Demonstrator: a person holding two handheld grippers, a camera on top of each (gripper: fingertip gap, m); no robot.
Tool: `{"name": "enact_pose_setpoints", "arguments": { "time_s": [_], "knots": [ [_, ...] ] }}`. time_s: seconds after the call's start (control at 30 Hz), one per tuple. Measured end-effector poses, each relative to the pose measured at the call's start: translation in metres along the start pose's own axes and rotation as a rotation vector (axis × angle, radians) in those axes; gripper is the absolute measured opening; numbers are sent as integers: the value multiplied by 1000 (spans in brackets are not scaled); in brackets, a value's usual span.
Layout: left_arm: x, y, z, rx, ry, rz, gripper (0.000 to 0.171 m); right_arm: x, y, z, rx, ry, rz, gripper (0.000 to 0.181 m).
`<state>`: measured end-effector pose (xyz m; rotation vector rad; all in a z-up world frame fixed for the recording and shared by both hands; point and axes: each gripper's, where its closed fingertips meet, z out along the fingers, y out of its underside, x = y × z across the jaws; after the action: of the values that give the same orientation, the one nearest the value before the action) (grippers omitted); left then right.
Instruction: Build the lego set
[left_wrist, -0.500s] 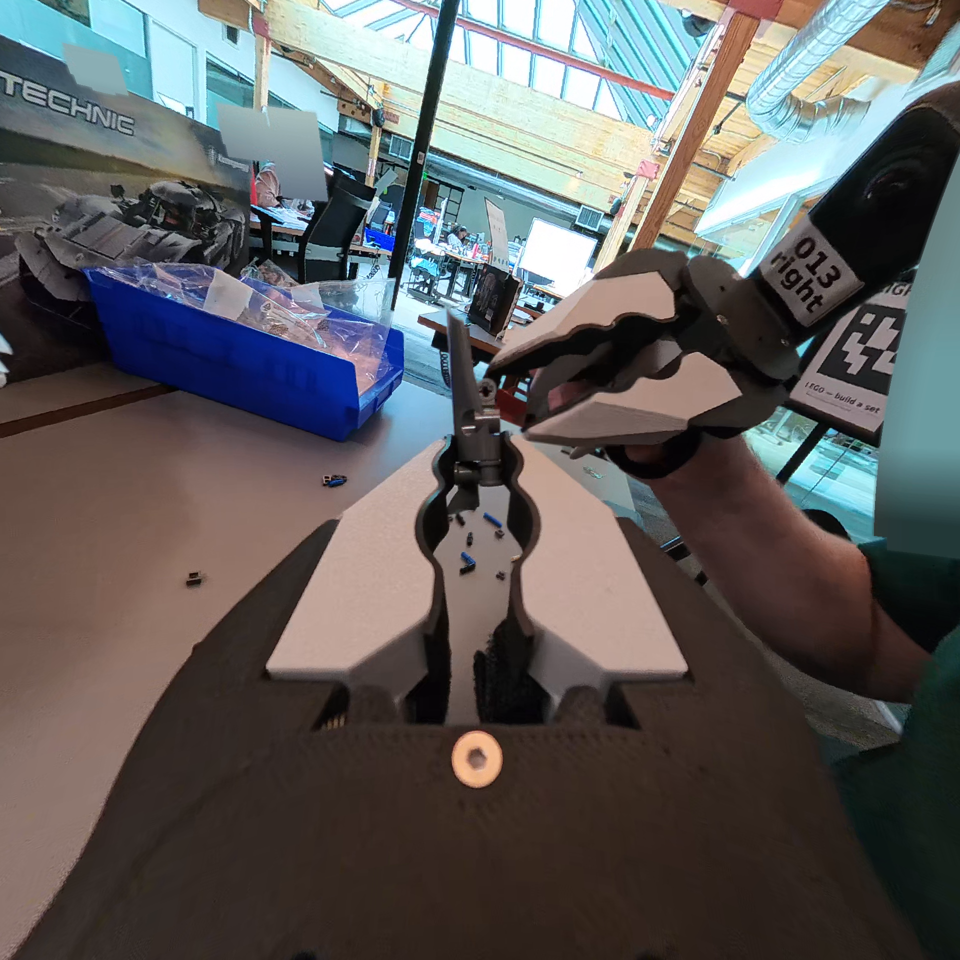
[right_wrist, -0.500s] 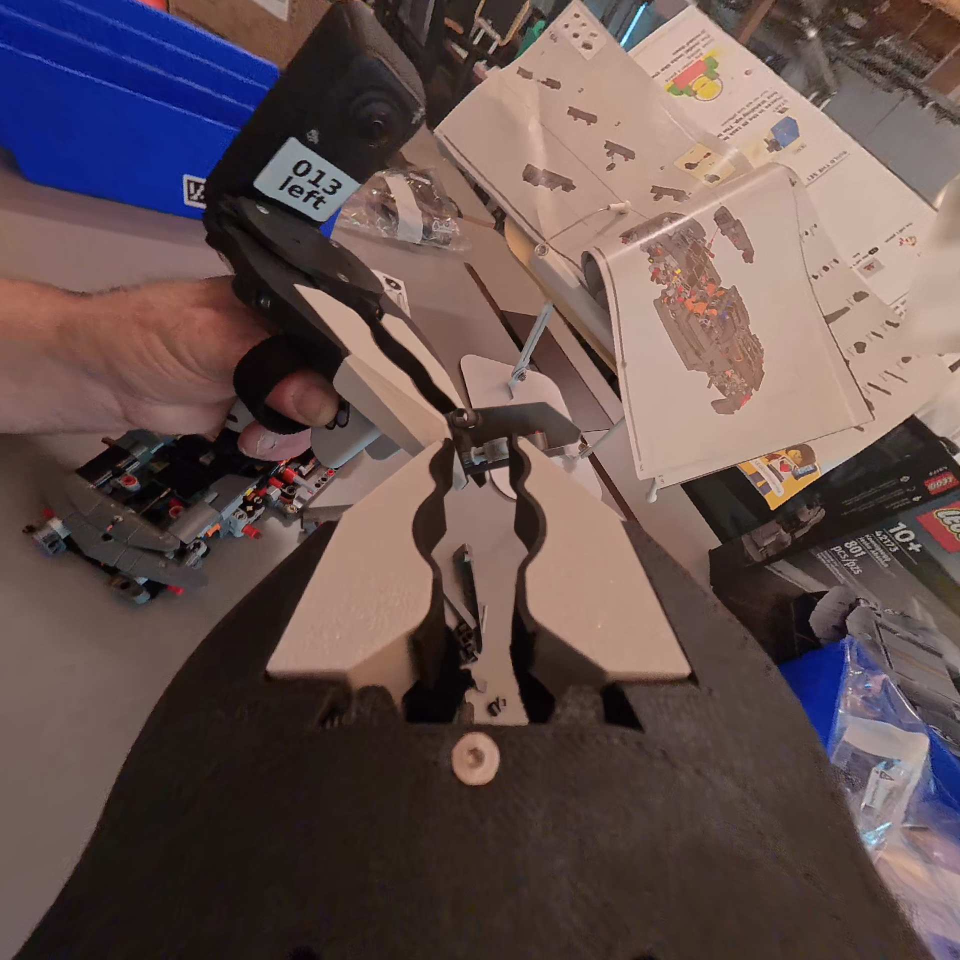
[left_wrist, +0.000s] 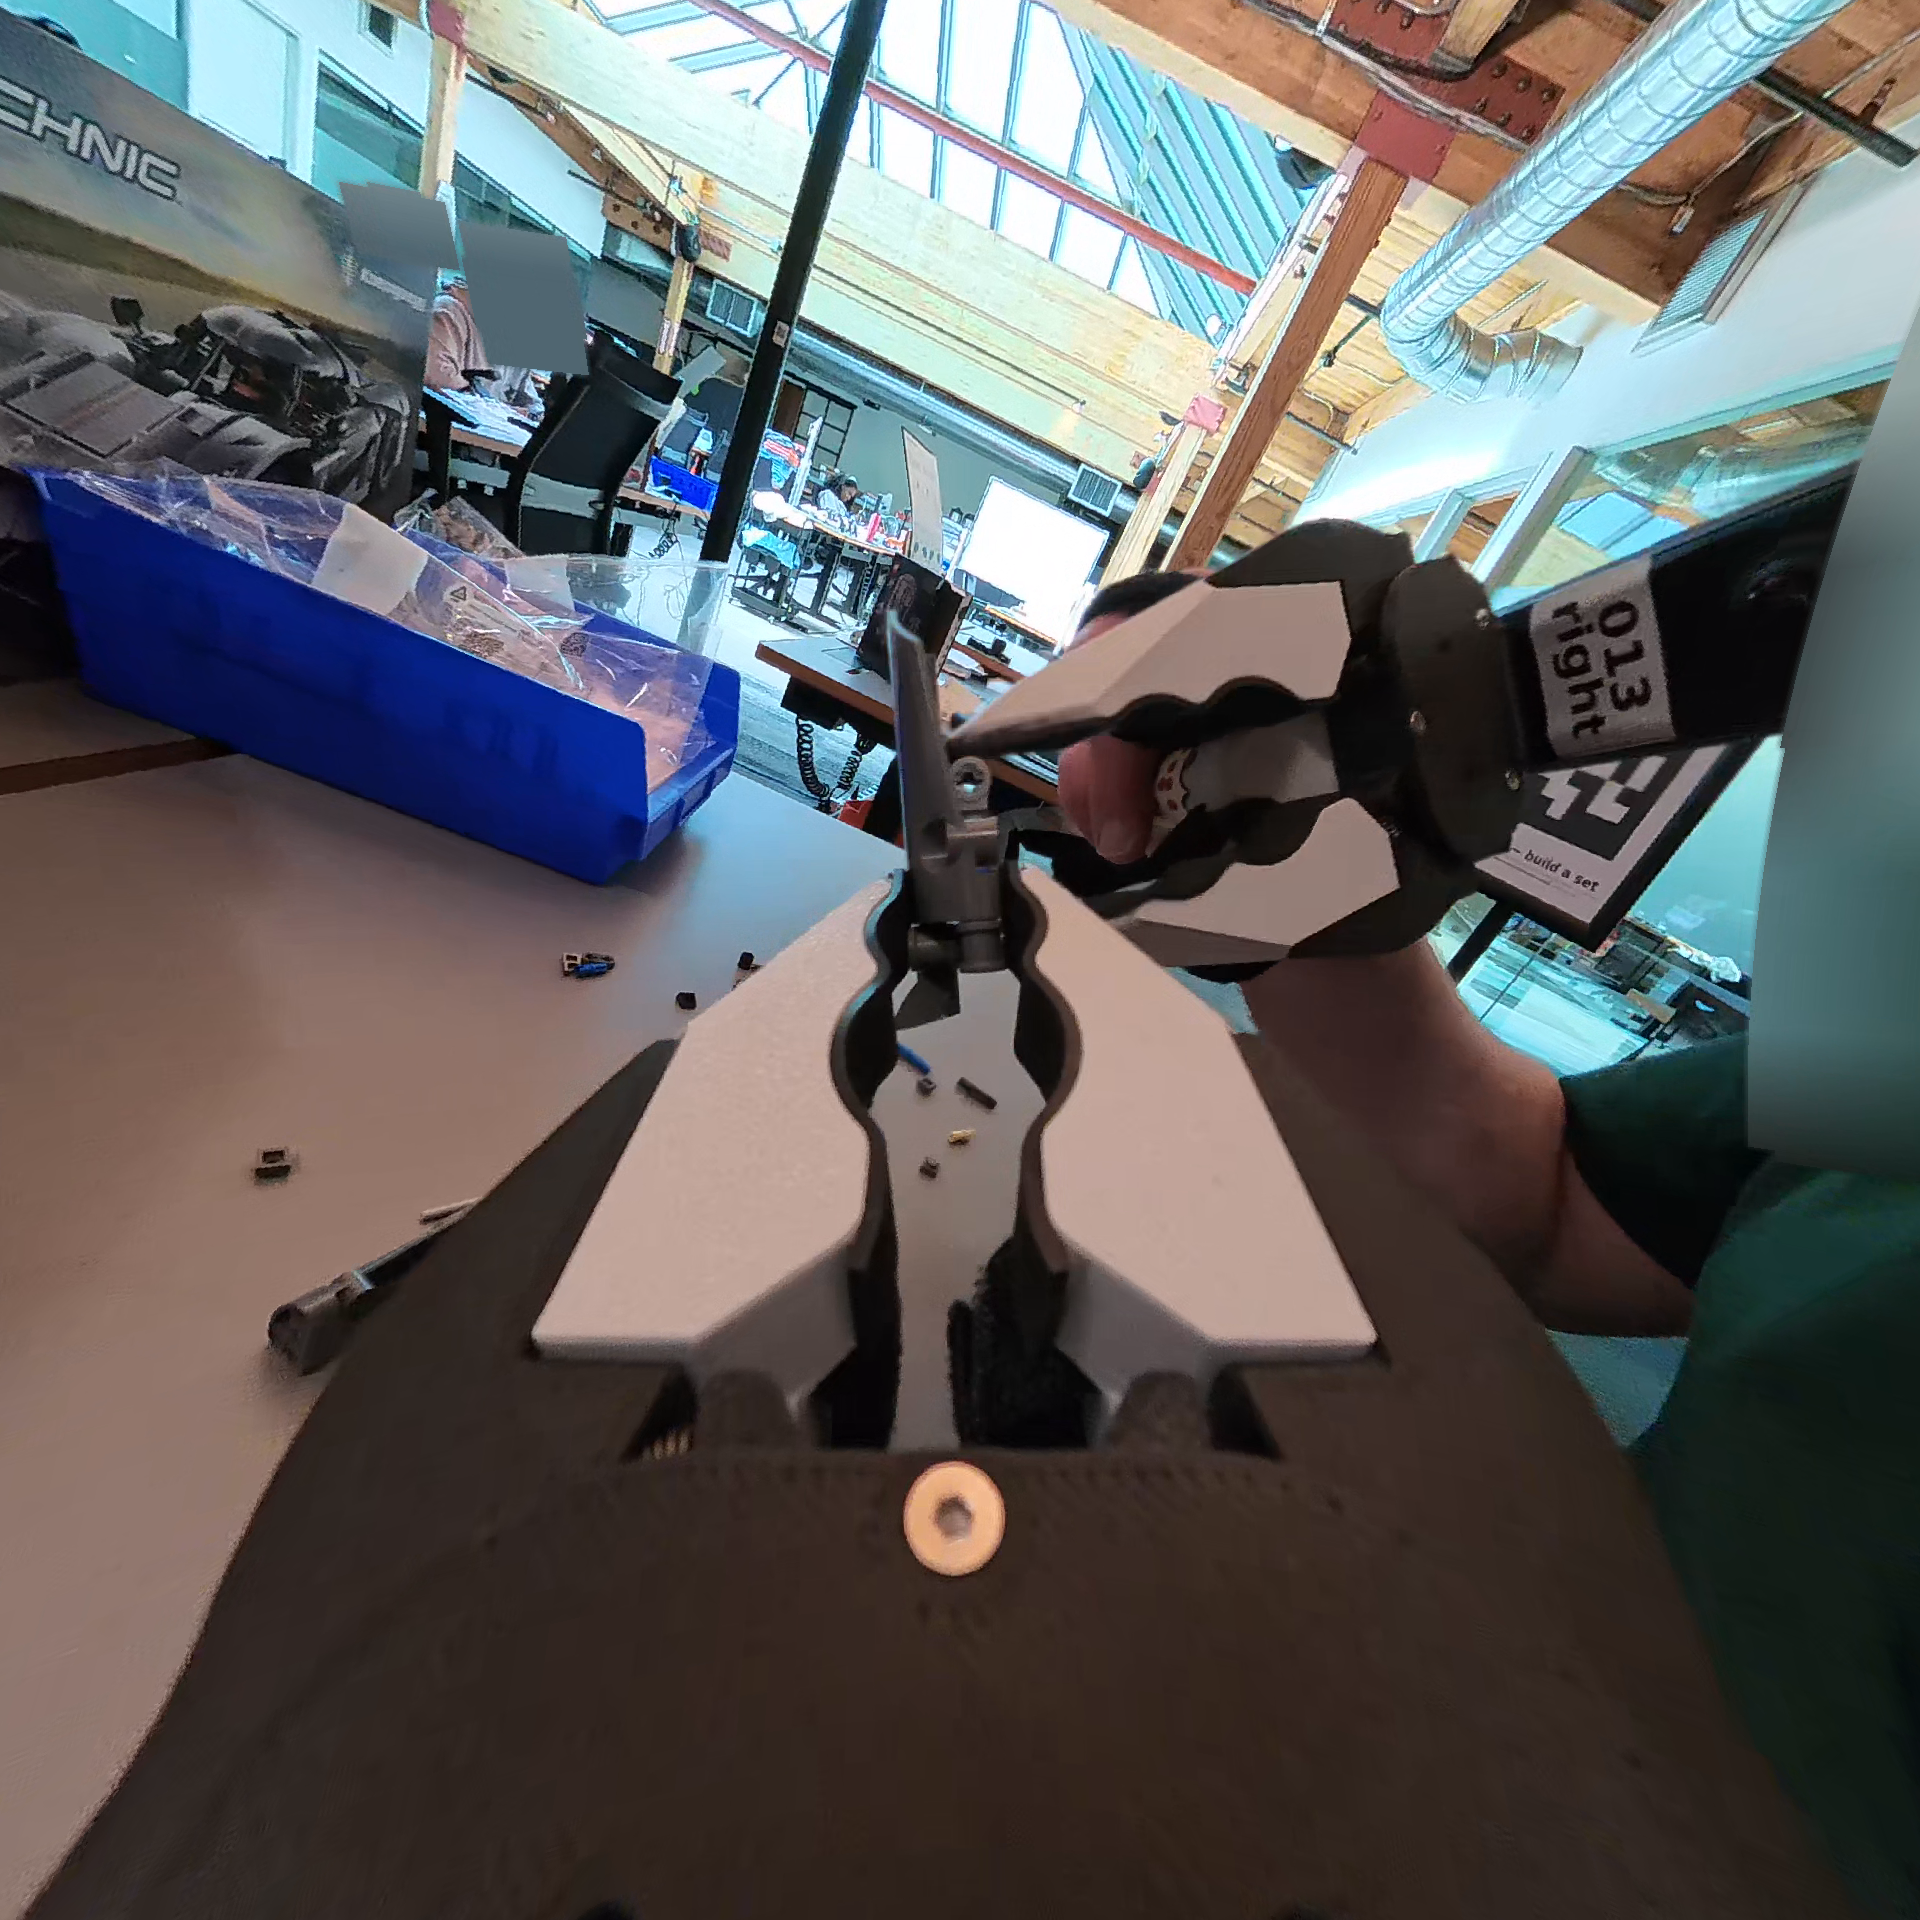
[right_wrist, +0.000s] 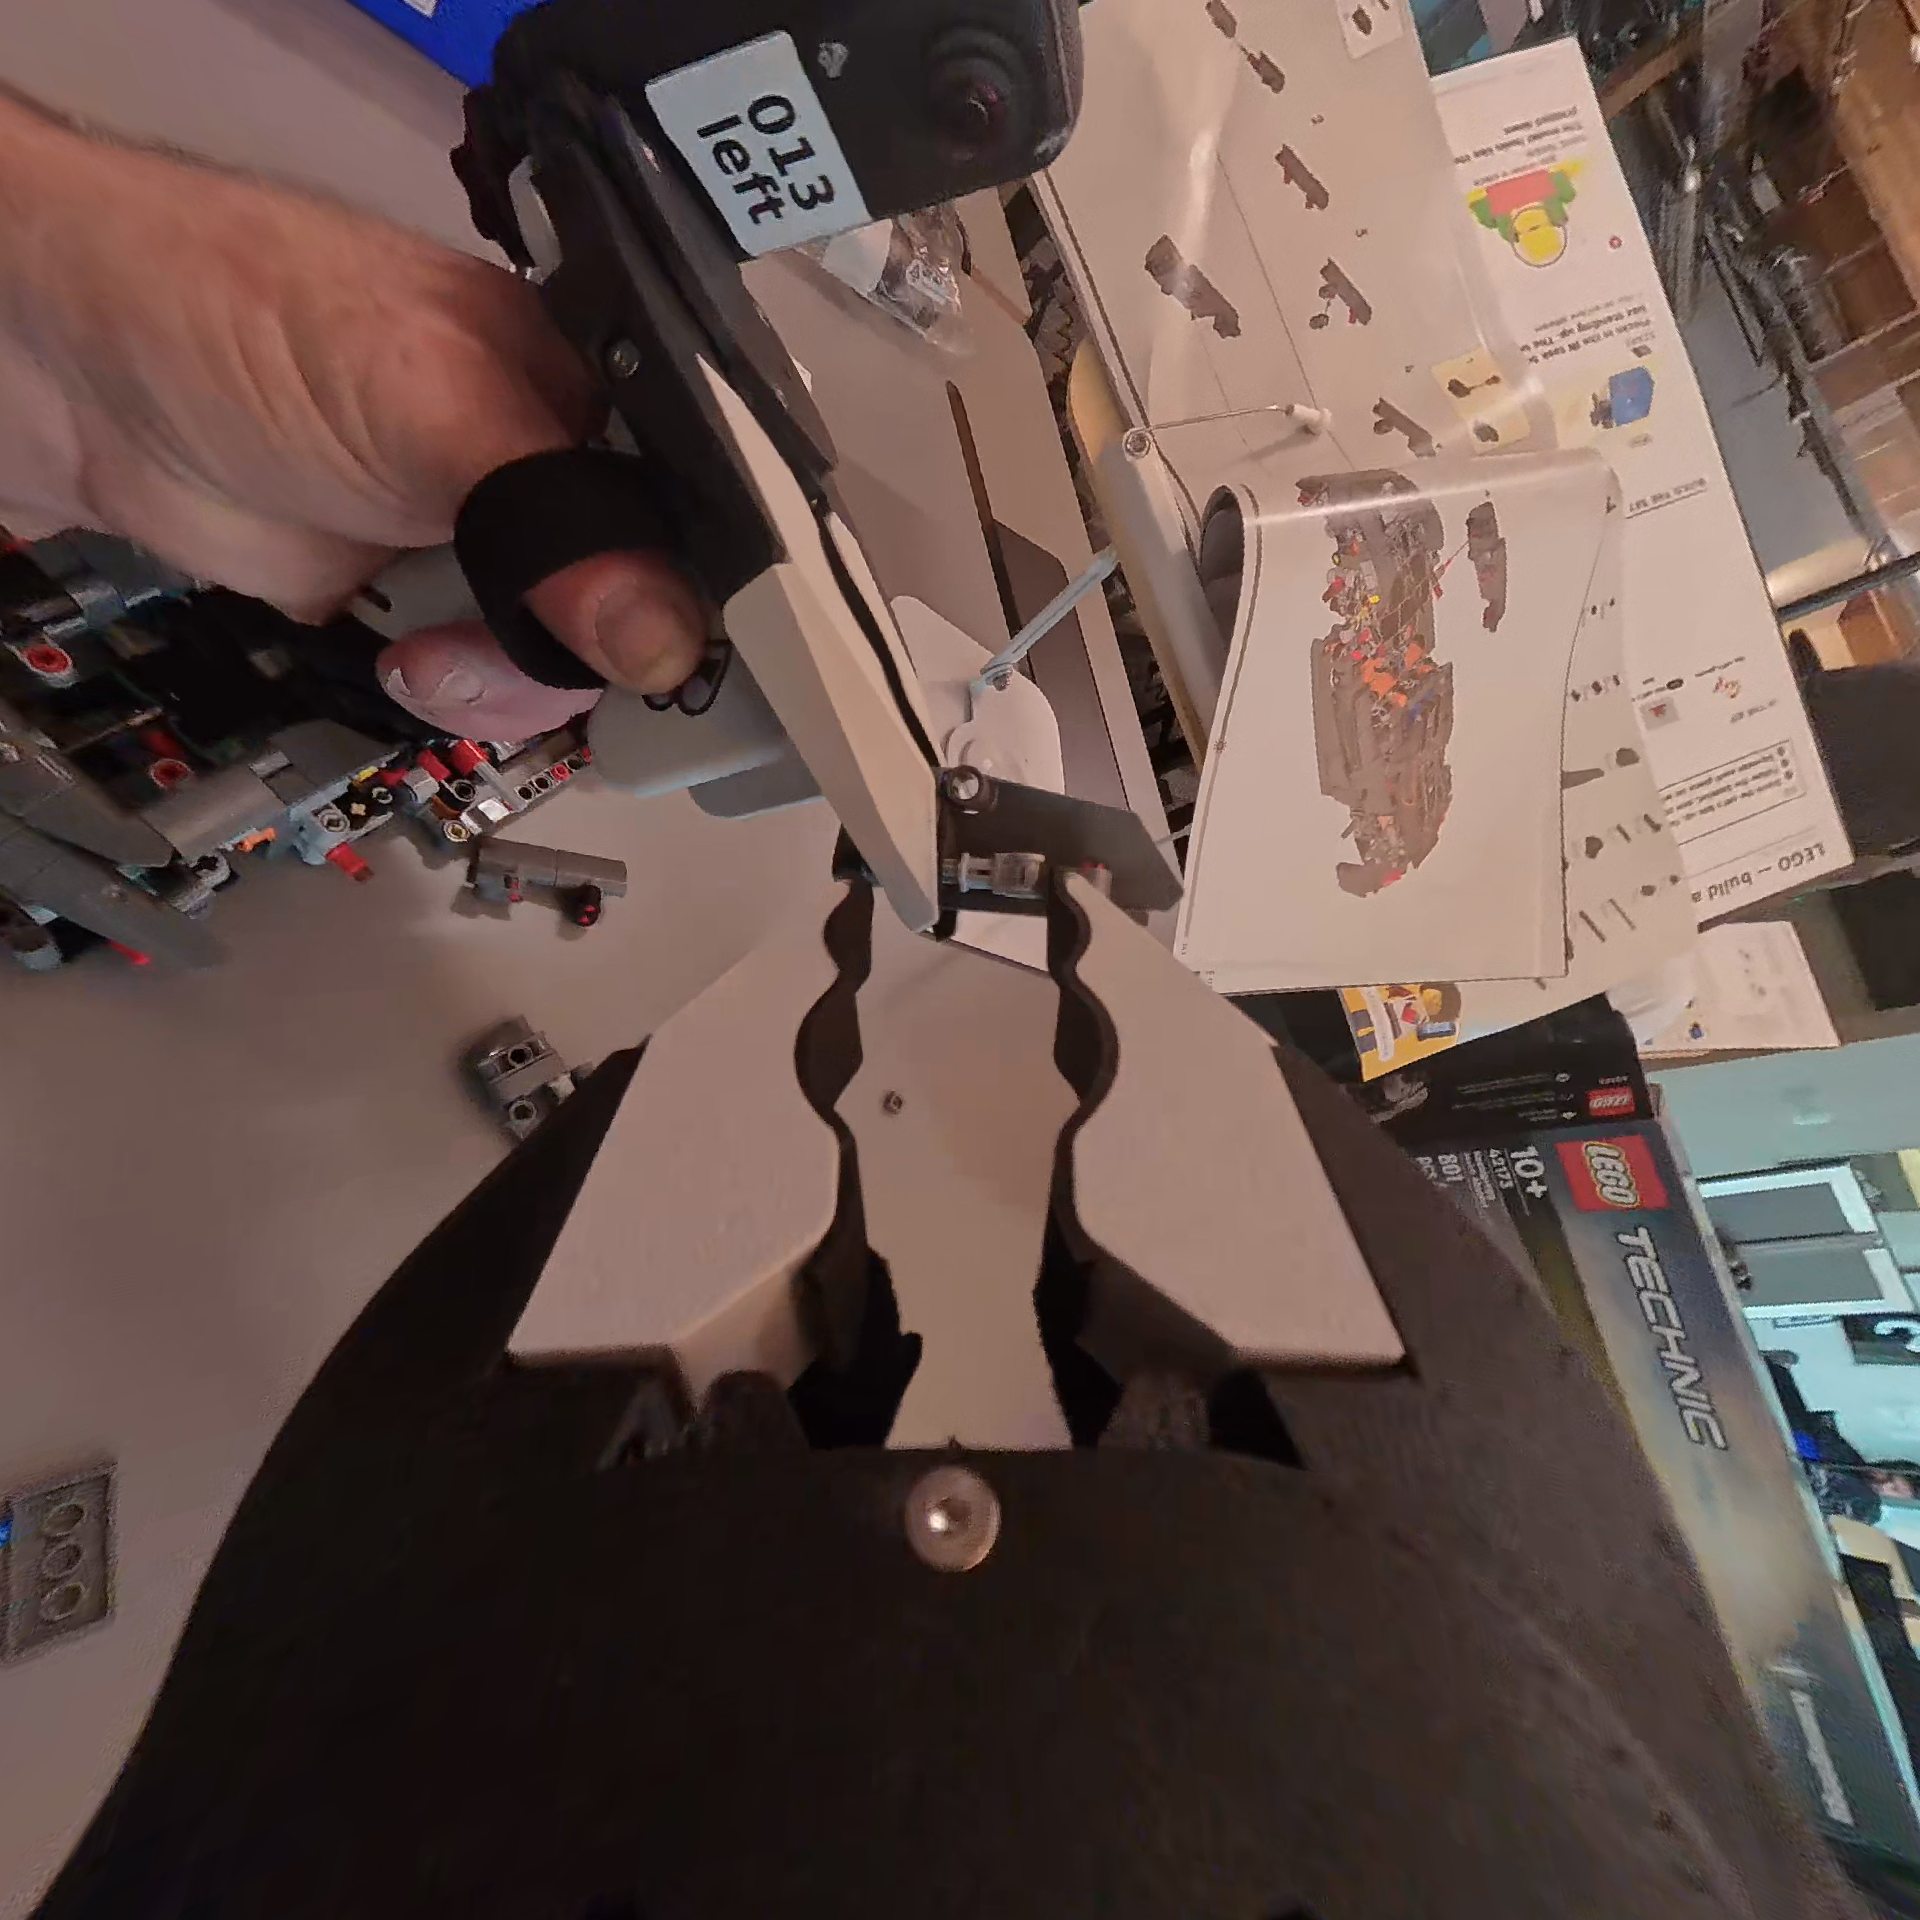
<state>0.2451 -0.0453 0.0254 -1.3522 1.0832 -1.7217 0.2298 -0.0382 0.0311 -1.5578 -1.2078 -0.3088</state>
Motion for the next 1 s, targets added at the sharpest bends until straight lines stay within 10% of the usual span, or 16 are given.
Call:
{"name": "enact_pose_setpoints", "arguments": {
  "time_s": [1.0],
  "knots": [
    [-9,-11,-12,108,67,-179,14,4,-10,17,78,-65,21,42]
  ]
}}
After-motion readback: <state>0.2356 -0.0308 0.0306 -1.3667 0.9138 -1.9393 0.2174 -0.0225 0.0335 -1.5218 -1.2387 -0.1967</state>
